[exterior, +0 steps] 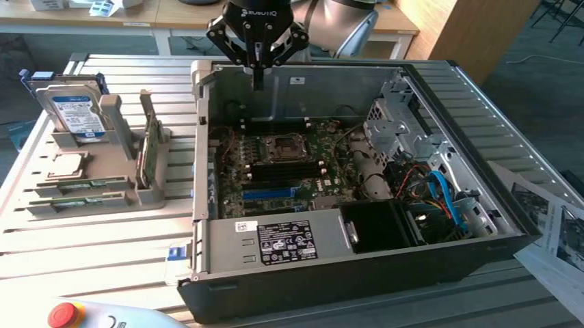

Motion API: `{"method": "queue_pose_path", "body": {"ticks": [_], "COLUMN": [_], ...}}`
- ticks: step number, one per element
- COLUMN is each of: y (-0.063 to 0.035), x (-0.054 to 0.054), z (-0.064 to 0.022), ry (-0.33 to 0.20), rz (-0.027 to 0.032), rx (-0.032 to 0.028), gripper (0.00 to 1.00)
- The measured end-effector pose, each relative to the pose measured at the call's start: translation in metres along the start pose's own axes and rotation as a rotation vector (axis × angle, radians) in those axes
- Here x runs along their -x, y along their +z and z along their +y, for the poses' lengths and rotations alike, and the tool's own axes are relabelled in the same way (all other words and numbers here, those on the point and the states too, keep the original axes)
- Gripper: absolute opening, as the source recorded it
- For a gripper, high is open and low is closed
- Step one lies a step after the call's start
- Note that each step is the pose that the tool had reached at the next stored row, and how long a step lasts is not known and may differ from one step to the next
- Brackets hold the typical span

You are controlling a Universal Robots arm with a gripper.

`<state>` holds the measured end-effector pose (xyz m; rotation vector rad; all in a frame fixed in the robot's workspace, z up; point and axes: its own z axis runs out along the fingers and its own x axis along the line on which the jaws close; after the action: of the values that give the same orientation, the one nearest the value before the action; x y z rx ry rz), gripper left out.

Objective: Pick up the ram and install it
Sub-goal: 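Reach for the ram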

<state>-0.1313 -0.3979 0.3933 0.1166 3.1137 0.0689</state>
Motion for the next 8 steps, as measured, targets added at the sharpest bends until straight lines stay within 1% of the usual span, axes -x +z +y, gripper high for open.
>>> {"method": "queue_pose_path", "body": {"ticks": [8], "y": [-0.0001], "x": [-0.0081], "z": [0.0008], "ry": [0.000], "rz": [0.0000], "rx": [0.0000], "gripper": [0.11]}}
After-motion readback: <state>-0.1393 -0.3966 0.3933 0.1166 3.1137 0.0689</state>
